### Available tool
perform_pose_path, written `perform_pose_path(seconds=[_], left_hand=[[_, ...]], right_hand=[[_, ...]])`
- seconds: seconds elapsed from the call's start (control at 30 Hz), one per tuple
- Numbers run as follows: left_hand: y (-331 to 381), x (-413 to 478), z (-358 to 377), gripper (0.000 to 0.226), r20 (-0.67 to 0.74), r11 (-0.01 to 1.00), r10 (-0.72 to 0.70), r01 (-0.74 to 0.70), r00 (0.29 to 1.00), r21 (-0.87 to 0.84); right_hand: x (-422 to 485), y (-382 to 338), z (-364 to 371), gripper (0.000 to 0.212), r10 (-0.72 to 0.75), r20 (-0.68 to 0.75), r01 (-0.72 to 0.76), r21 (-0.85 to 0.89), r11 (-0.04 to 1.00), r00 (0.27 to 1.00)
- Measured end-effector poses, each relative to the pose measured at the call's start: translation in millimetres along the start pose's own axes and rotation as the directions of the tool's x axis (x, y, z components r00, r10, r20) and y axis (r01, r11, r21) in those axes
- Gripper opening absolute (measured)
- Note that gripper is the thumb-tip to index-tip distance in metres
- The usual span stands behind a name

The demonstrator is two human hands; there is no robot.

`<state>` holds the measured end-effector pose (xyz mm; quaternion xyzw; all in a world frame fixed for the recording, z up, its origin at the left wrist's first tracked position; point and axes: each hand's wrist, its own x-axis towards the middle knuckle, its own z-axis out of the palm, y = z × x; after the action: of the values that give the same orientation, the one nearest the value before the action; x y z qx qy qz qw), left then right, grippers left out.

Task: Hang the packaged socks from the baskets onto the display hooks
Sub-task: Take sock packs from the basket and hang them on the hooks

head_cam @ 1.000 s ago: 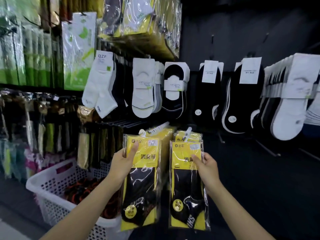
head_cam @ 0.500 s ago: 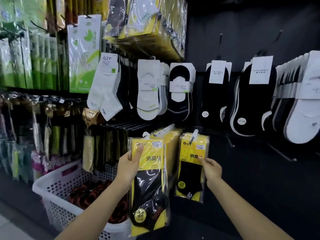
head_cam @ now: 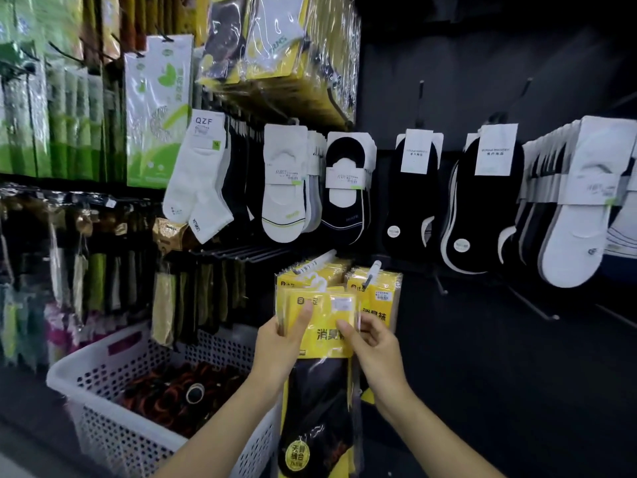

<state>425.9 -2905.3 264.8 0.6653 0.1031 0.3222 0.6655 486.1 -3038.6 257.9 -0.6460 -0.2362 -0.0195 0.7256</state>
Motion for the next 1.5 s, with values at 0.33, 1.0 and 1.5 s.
perform_pose_path(seconds=[0.33, 1.0, 1.5], left_hand=[[3, -2, -15, 0.021, 0.042, 0.991, 0.133, -0.134, 0.990, 0.026], [-24, 25, -39, 0.020, -0.097, 0.991, 0.094, -0.083, 0.991, 0.104], [-32, 17, -18, 0.040, -0.047, 0.999, 0.027, -0.026, 0.999, 0.032]], right_hand=[[-3, 3, -14, 0.051, 0.103, 0.005, -0.103, 0.118, 0.988, 0.995], [65, 31, -41, 0.020, 0.232, -0.230, -0.226, 0.052, 0.973, 0.945], [35, 45, -43, 0.020, 0.168, -0.092, -0.177, -0.100, 0.979, 0.981]])
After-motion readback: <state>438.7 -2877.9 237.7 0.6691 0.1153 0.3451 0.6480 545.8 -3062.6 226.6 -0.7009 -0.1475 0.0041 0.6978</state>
